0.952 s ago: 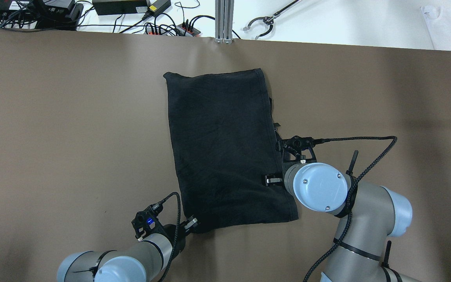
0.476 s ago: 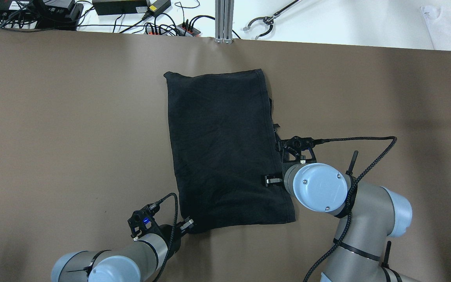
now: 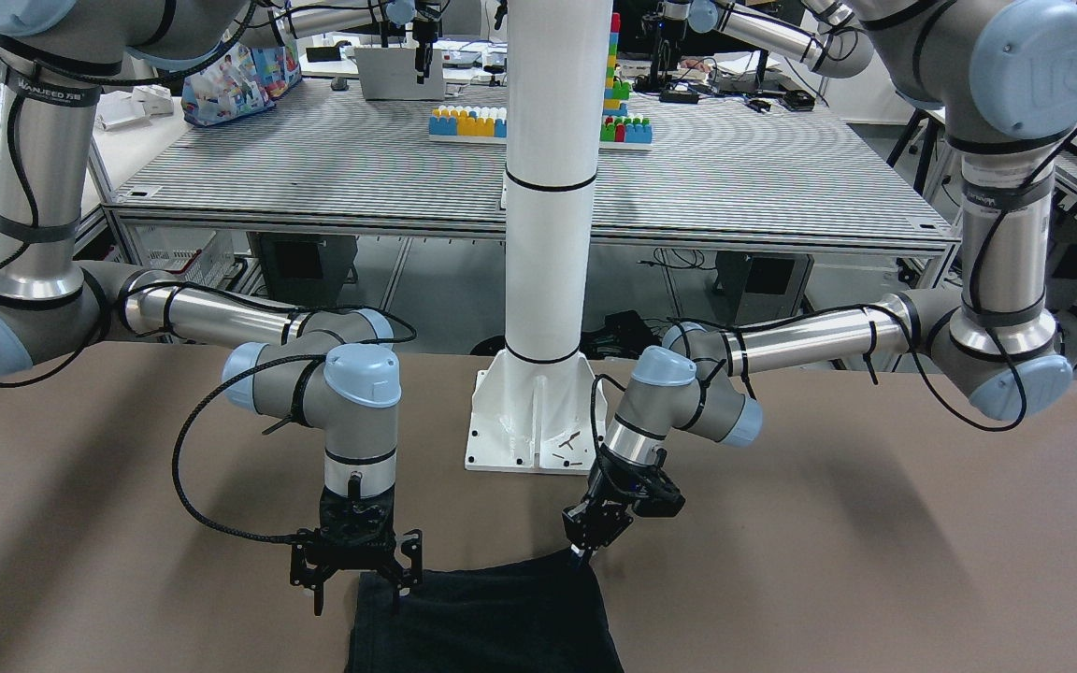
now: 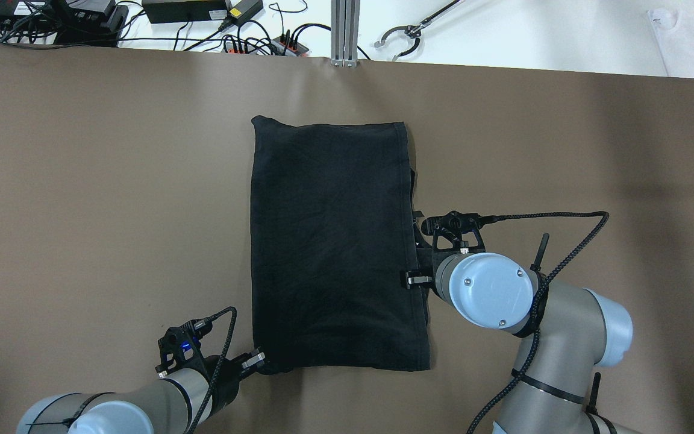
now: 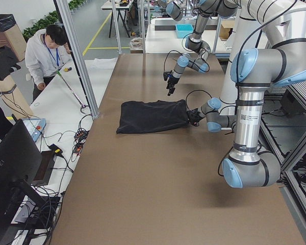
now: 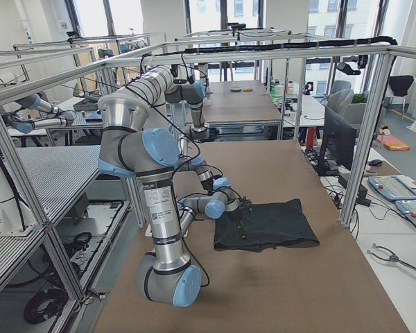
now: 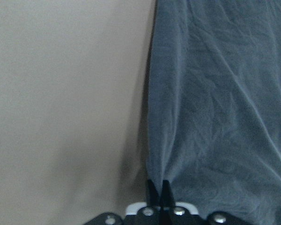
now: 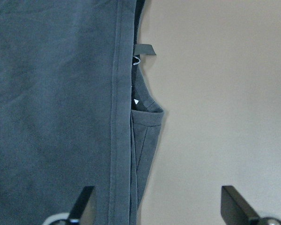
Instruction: Fold clothes
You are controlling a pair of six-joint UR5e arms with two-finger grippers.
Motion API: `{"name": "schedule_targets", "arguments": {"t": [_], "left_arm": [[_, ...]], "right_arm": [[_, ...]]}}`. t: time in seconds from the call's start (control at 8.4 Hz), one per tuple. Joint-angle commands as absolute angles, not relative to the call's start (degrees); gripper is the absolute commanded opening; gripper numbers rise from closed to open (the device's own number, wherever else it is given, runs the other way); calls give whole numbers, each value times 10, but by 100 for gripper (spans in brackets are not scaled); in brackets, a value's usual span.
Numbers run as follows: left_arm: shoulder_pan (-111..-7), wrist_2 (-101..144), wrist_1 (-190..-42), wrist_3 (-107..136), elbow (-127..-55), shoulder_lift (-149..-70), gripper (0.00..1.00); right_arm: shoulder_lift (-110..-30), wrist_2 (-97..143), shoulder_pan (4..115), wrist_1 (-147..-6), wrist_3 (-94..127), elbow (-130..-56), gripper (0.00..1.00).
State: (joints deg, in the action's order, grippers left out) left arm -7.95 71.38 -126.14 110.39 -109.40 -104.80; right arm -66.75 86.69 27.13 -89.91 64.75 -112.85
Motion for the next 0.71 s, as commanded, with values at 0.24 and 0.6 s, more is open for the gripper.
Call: {"name": "schedule_targets", "arguments": {"t": [0.24, 0.6], "left_arm": [[-74, 708, -1265, 1097, -1090, -1043, 0], [-74, 708, -1264, 1097, -1089, -1043, 0]], "right_arm": [[-651, 867, 228, -866, 986, -1127, 92], [-652, 798, 193, -714, 1138, -1049, 92]]}}
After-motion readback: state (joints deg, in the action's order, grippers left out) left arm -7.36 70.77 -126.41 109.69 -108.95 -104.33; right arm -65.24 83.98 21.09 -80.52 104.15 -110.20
